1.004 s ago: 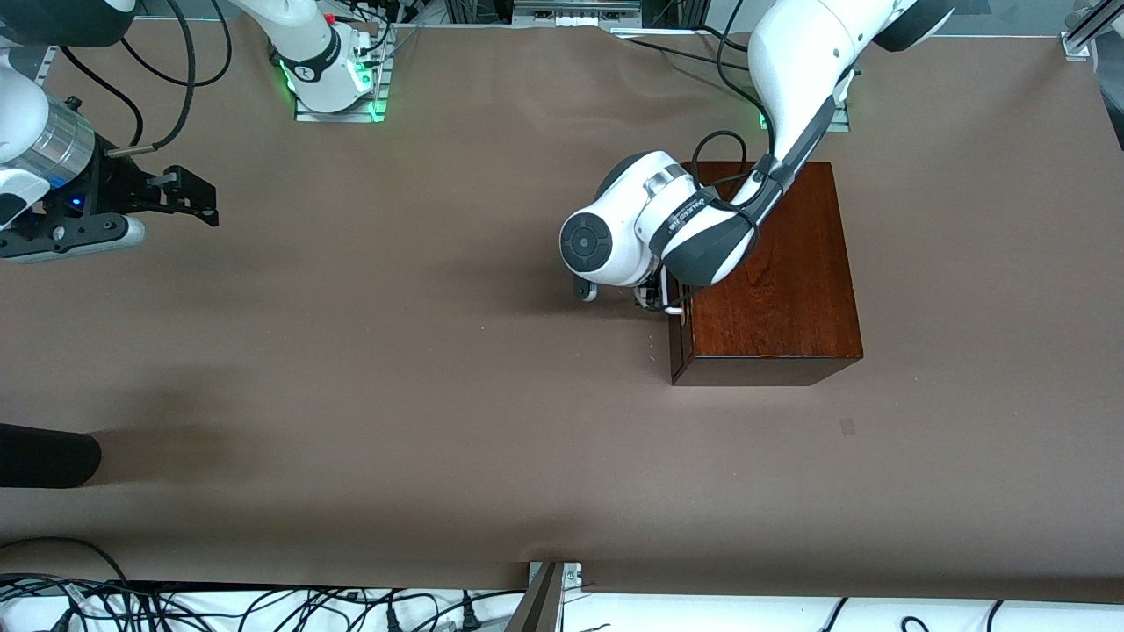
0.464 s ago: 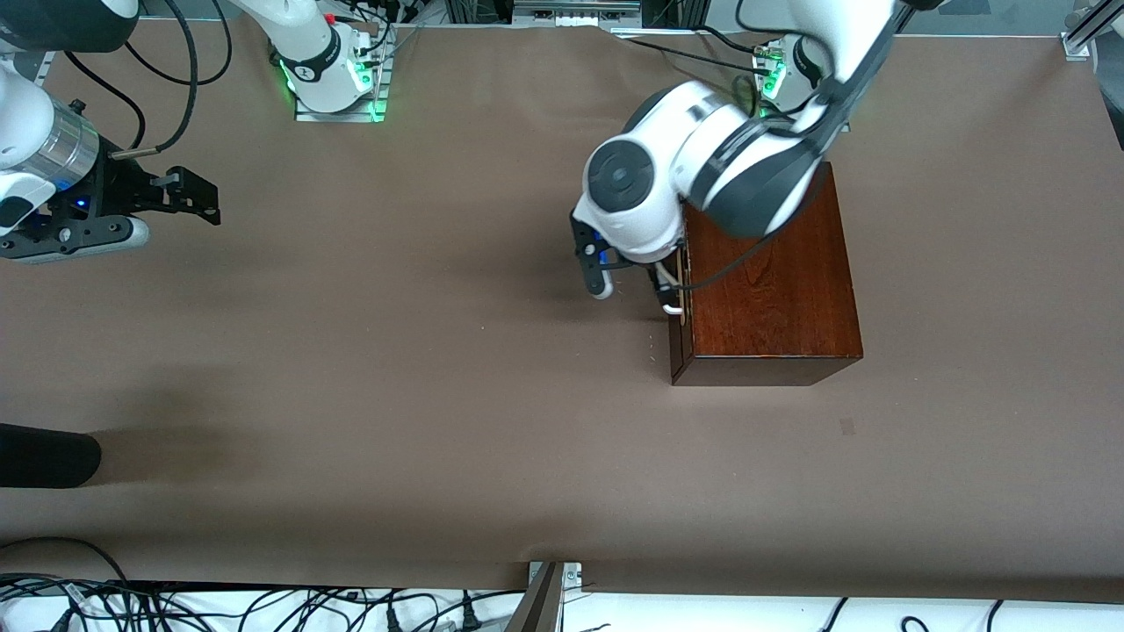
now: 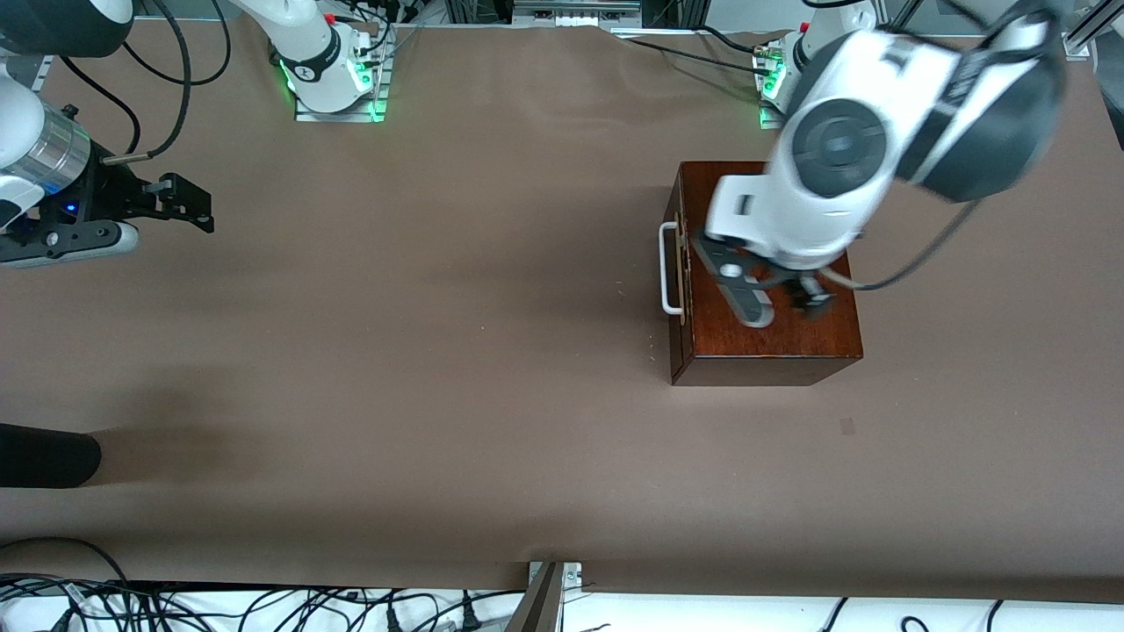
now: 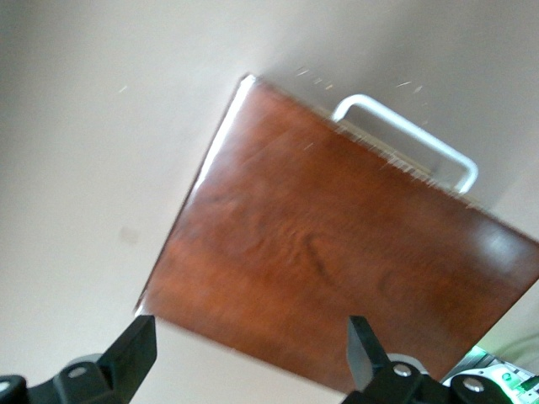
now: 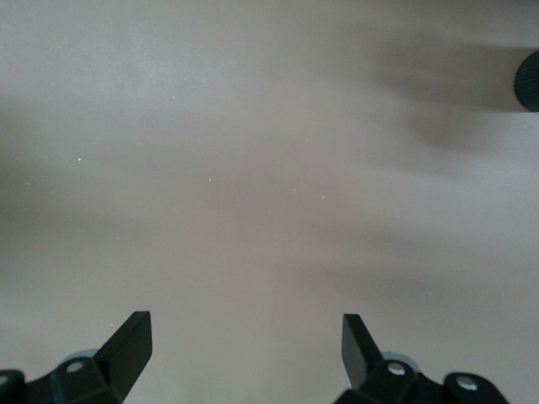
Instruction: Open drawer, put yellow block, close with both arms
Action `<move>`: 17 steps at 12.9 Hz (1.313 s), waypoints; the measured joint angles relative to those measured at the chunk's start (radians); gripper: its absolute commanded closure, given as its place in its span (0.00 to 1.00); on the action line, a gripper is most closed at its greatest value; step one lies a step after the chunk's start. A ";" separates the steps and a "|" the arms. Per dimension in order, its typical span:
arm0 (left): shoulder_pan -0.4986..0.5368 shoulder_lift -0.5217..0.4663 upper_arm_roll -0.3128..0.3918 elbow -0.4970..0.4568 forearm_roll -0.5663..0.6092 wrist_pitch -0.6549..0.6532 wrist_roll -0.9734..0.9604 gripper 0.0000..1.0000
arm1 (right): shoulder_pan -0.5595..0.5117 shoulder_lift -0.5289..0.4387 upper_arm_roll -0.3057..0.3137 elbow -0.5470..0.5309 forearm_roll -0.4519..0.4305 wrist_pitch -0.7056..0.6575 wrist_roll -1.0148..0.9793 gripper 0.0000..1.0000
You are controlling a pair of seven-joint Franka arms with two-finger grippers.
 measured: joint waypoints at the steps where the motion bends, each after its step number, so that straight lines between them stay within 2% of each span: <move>1: 0.026 -0.007 0.006 0.018 0.008 -0.005 0.000 0.00 | 0.000 0.000 0.000 0.000 0.000 0.001 0.000 0.00; 5: 0.127 -0.013 0.014 0.112 0.011 0.022 -0.002 0.00 | 0.000 0.000 0.000 0.000 0.000 0.007 0.000 0.00; 7: 0.166 -0.013 0.016 0.130 0.011 0.028 -0.041 0.00 | 0.000 -0.001 0.002 0.000 0.000 0.008 0.000 0.00; 9: 0.200 -0.021 0.016 0.132 -0.012 -0.005 -0.204 0.00 | 0.000 -0.001 0.002 0.000 0.000 0.010 0.000 0.00; 11: 0.250 -0.039 0.015 0.121 -0.099 -0.022 -0.375 0.00 | 0.000 -0.001 0.003 0.000 0.000 0.013 0.000 0.00; 13: 0.303 -0.096 0.013 0.034 -0.149 0.046 -0.433 0.00 | 0.000 -0.002 0.003 0.000 0.000 0.013 0.000 0.00; 15: 0.337 -0.225 0.010 -0.160 -0.202 0.157 -0.526 0.00 | 0.001 -0.002 0.004 0.000 0.000 0.014 0.000 0.00; 17: 0.366 -0.368 0.009 -0.345 -0.265 0.200 -0.589 0.00 | 0.001 -0.003 0.004 0.000 0.000 0.013 0.000 0.00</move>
